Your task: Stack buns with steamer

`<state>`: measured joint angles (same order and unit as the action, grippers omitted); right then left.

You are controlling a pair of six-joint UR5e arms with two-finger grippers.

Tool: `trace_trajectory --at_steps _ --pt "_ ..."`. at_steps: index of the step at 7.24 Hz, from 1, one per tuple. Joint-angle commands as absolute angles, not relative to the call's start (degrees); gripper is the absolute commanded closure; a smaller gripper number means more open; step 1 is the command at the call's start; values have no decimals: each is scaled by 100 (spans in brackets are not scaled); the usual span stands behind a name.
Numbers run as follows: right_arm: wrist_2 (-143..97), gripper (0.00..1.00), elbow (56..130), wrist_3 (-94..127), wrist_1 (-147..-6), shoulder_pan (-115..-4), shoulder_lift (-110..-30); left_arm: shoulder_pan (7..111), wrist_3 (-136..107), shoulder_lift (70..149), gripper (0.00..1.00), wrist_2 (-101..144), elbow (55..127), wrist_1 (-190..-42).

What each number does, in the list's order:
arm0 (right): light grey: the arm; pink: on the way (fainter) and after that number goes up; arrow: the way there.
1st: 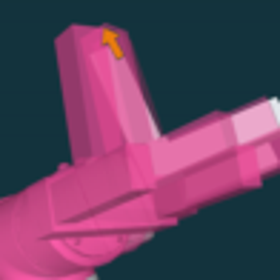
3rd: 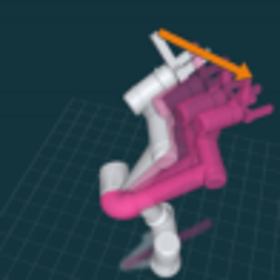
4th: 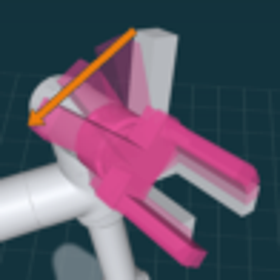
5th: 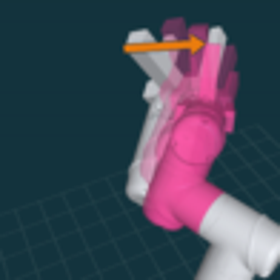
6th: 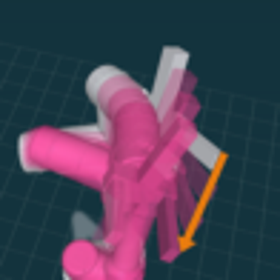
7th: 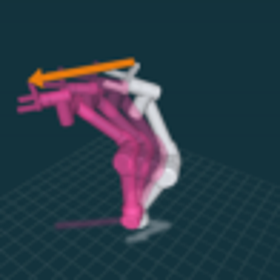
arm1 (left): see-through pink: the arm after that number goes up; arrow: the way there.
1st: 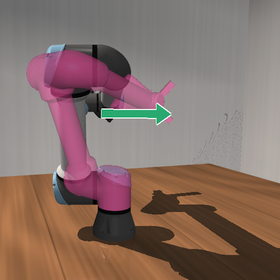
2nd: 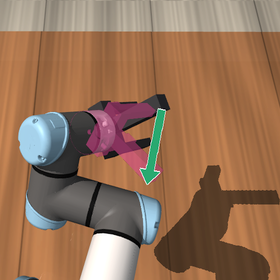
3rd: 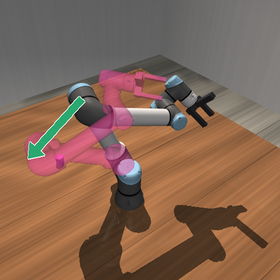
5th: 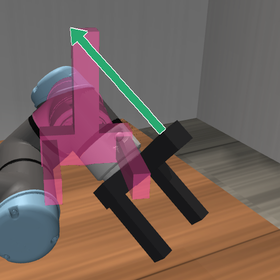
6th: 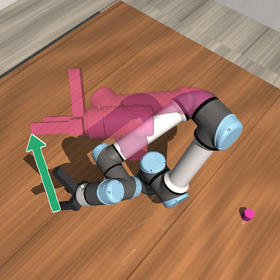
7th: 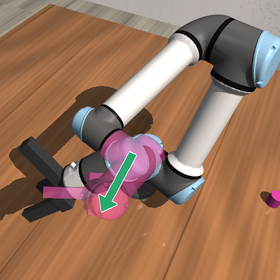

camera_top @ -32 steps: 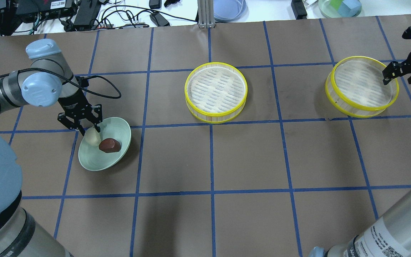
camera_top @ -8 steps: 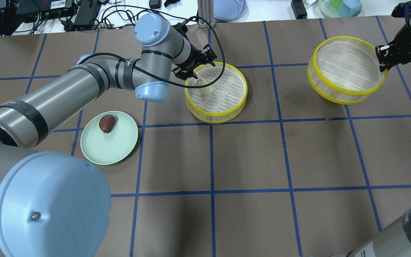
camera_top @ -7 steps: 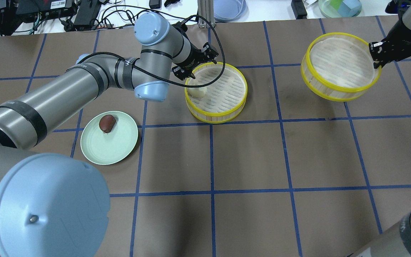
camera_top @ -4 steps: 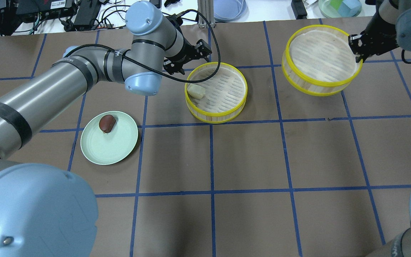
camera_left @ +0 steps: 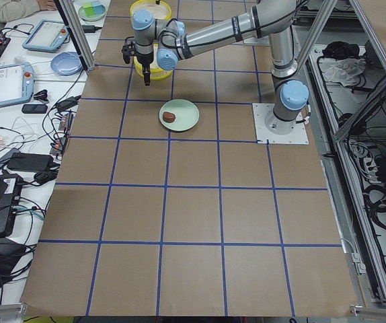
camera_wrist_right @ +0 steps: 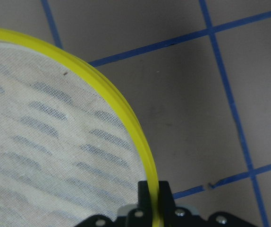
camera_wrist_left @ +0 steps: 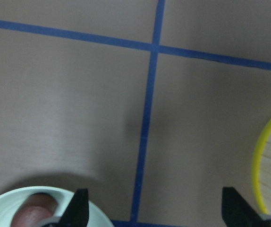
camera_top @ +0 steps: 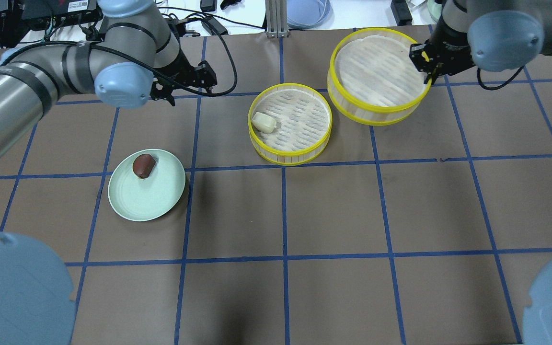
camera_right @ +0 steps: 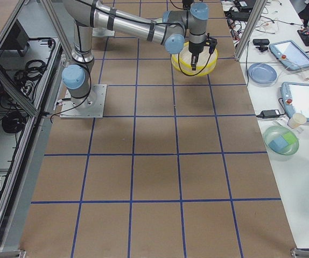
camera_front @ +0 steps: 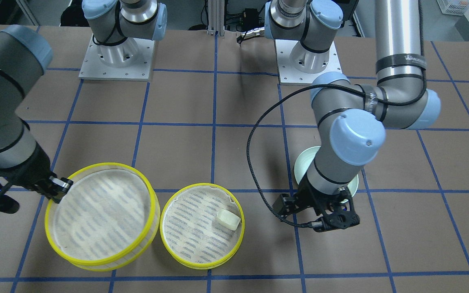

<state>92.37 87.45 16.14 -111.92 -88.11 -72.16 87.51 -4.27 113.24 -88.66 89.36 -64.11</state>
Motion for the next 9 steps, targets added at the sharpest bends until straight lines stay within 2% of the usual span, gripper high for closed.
trace_trajectory --at_steps 1,4,6,8,9 --pt "9194 100 8745 2712 -11249 -9603 -7154 8429 1483 11224 0 -9655 9454 -6557" --pt "9158 100 8763 2936 -11285 -9993 -6926 8060 3223 11381 1 -9905 9966 -6425" --pt "9158 100 8771 2865 -11285 -9993 -6760 8060 3251 11417 2 -9896 9967 -6425" --pt "9149 100 8780 2803 -11452 -9993 -6680 8060 3182 11539 10 -9818 9967 -6442" --pt "9149 100 8780 2847 -11496 -10054 -6671 8068 3008 11584 10 -9800 9958 -6425"
